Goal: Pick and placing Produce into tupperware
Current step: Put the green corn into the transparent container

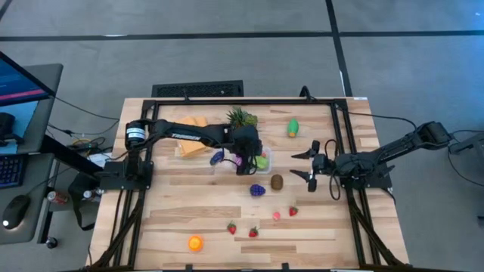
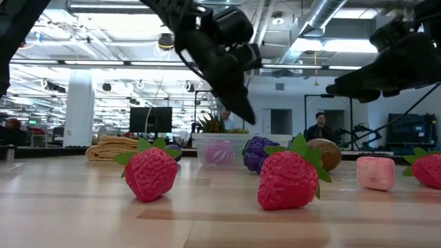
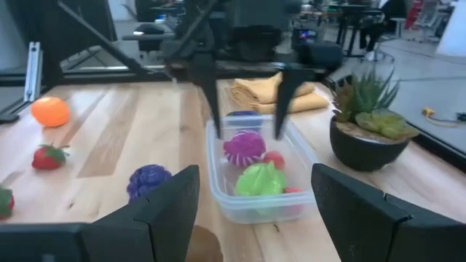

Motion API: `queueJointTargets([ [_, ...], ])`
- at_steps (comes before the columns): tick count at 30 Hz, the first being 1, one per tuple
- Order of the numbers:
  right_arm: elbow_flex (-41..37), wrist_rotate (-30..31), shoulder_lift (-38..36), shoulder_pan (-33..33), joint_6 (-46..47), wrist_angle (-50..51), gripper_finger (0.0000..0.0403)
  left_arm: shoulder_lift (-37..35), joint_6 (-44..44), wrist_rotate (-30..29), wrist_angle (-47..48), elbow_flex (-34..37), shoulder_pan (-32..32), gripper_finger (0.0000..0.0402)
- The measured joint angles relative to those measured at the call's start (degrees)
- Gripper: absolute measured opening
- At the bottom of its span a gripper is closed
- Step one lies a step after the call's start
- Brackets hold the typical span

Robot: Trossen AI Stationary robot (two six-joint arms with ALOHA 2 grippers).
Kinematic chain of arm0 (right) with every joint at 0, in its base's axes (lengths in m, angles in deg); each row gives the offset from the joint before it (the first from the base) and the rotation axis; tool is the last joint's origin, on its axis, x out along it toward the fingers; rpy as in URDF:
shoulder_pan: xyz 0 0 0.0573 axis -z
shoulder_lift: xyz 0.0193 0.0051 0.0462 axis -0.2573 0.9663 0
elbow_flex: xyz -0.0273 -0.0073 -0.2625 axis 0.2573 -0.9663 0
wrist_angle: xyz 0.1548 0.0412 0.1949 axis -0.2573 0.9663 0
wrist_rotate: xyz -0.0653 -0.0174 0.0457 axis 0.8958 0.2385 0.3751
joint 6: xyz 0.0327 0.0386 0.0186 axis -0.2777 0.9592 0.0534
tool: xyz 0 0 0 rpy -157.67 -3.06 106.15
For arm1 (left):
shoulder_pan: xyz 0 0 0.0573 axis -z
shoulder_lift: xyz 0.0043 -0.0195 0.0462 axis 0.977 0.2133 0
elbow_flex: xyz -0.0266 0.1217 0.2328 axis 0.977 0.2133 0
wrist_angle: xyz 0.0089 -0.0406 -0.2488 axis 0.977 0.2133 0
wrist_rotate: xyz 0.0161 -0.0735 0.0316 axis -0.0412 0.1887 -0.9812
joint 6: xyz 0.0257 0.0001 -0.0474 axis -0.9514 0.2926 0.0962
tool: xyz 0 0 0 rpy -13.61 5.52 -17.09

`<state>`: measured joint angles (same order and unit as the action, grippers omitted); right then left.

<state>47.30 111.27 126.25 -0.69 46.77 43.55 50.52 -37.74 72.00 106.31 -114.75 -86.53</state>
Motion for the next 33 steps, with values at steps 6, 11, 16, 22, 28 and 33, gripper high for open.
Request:
queueJointTargets([
  [6, 0.0, 0.6, 0.0, 0.0, 0.9, 0.0, 0.0260, -0.1, -0.2, -0.8, 20.5, -5.0, 0.8, 0.0284],
  [11, 0.2, 0.6, 0.0, 0.0, 0.9, -0.5, 0.0260, -0.9, -0.3, -5.1, 26.2, -5.8, 1.1, 0.0284],
  [16, 0.5, 0.6, 0.0, 0.0, 0.9, -0.1, 0.0260, -4.7, -0.2, -7.8, 26.5, -5.8, 1.0, 0.0284],
  [22, 0.6, 0.5, 0.0, 0.0, 0.8, 0.7, 0.0260, -11.7, 0.8, -10.0, 29.1, -5.5, 1.1, 0.0284],
  [28, 0.7, 1.5, 0.0, 0.0, -4.7, 1.1, 0.0260, -20.8, 4.1, -11.3, 32.7, -0.7, 1.0, 0.0284],
  [33, 0.7, 1.6, -0.1, 0.0, -11.5, -3.3, 0.0260, -31.7, 7.4, -12.4, 31.0, 10.1, 1.0, 0.0284],
])
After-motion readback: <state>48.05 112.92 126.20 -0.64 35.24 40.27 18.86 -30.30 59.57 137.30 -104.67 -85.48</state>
